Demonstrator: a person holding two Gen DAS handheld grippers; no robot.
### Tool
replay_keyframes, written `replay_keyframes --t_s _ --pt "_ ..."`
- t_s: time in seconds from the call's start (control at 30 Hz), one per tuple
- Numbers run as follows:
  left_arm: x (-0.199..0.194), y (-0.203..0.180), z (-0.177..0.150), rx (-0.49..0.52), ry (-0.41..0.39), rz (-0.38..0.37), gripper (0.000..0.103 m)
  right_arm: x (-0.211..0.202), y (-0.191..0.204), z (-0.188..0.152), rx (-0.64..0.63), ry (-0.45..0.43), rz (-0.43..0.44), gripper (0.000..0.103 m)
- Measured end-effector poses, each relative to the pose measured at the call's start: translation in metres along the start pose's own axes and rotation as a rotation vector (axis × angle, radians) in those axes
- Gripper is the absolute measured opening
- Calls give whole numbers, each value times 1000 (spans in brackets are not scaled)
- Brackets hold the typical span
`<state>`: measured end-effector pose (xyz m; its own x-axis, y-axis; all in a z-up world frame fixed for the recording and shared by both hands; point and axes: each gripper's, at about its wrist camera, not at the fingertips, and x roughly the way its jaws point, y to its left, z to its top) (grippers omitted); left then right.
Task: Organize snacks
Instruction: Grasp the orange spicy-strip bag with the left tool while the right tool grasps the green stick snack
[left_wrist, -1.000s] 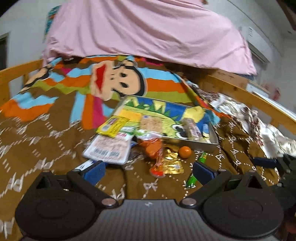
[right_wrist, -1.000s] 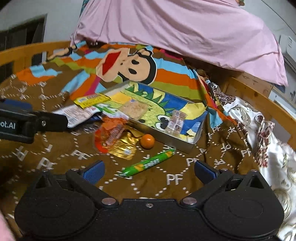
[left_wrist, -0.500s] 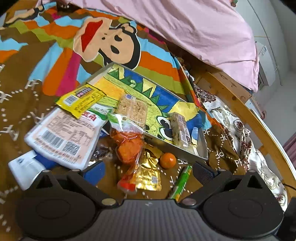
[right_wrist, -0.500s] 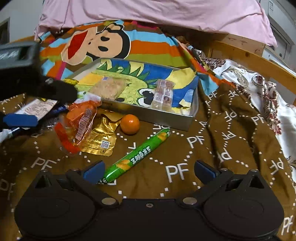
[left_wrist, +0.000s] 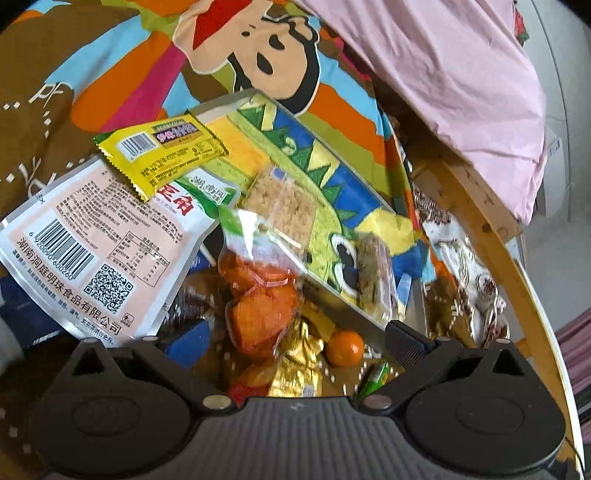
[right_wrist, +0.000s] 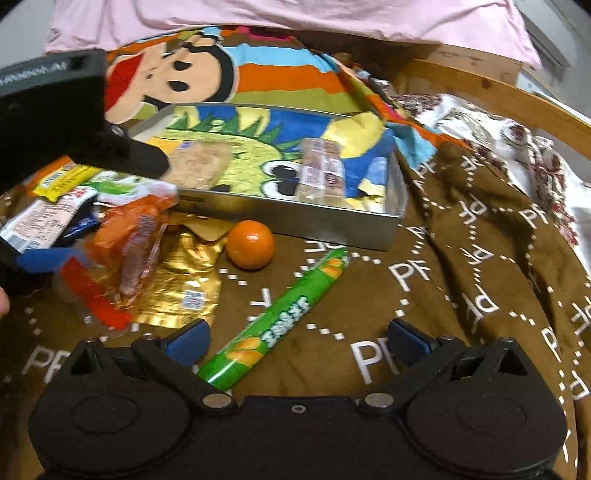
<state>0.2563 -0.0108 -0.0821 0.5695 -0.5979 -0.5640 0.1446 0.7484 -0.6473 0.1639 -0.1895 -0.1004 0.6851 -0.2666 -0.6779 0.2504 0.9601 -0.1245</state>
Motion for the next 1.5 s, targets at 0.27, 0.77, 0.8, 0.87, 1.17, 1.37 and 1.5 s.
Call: replay_keyframes --t_s 0.27,0.77,0.8,0.87,1.17,1.37,1.5 --pt "7 -18 -7 123 -34 93 95 -3 15 -7 -89 -56 -105 94" --pt "13 -26 -16 312 -57 183 64 -5 21 -7 -55 -65 17 55" --pt "15 -26 -17 336 -52 202 58 -4 21 -7 -47 -61 23 53" --pt "16 -27 -16 373 -45 231 49 -4 19 -4 -18 -47 41 50" --pt "9 -27 -16 372 -15 213 47 -8 17 -5 0 -30 54 38" --pt "-5 -25 -18 324 22 206 47 -17 14 -8 11 -10 69 31" --pt "-14 -25 -24 321 54 227 47 -22 13 -10 12 -3 78 31"
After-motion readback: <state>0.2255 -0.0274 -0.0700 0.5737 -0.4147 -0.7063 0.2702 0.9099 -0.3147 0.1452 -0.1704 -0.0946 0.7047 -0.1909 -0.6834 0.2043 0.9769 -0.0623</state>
